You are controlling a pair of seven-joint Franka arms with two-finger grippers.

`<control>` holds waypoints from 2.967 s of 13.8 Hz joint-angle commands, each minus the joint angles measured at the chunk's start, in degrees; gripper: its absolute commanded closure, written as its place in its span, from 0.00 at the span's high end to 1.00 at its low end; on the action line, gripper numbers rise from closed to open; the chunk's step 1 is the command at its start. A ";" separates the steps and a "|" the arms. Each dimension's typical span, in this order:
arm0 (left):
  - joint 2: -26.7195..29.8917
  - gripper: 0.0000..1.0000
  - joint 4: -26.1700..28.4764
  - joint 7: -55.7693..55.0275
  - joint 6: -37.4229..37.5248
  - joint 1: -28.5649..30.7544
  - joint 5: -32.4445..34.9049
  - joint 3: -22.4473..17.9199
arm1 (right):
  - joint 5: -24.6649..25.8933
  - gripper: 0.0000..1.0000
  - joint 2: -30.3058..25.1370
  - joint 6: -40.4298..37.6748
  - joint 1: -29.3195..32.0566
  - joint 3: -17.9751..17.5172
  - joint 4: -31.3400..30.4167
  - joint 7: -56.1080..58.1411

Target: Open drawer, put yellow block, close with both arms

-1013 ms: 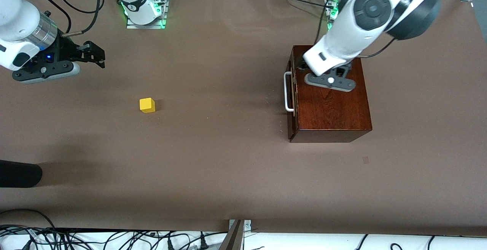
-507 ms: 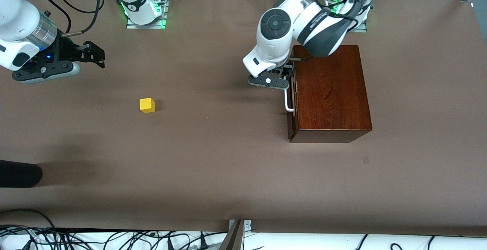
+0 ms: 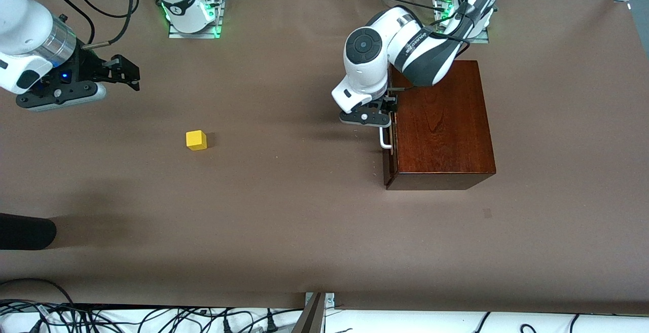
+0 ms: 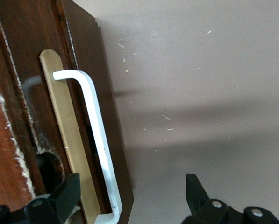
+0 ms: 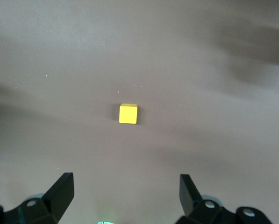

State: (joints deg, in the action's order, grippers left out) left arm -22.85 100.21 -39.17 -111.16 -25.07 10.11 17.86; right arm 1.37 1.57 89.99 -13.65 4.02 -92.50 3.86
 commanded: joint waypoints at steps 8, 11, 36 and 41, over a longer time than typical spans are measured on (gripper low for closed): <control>-3.94 1.00 0.77 -6.62 -2.57 -0.33 9.55 0.51 | -0.75 1.00 0.10 -0.96 0.12 -0.41 1.18 -0.09; -7.02 1.00 0.69 -11.45 -5.82 -1.64 12.12 0.51 | -0.75 1.00 0.27 -0.61 0.03 -0.41 1.09 -0.09; -15.38 1.00 -14.34 -15.50 -6.26 -9.82 9.84 0.77 | -0.31 1.00 0.88 -0.43 -0.76 -1.38 2.84 0.27; -13.98 1.00 -16.63 -15.94 -2.68 -10.61 8.61 0.68 | -0.75 1.00 2.02 3.25 -1.20 -1.29 3.02 0.70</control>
State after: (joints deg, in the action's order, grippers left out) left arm -36.51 86.25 -55.05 -116.41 -34.90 19.92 18.70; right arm 1.35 1.91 92.71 -14.60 2.51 -91.20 3.90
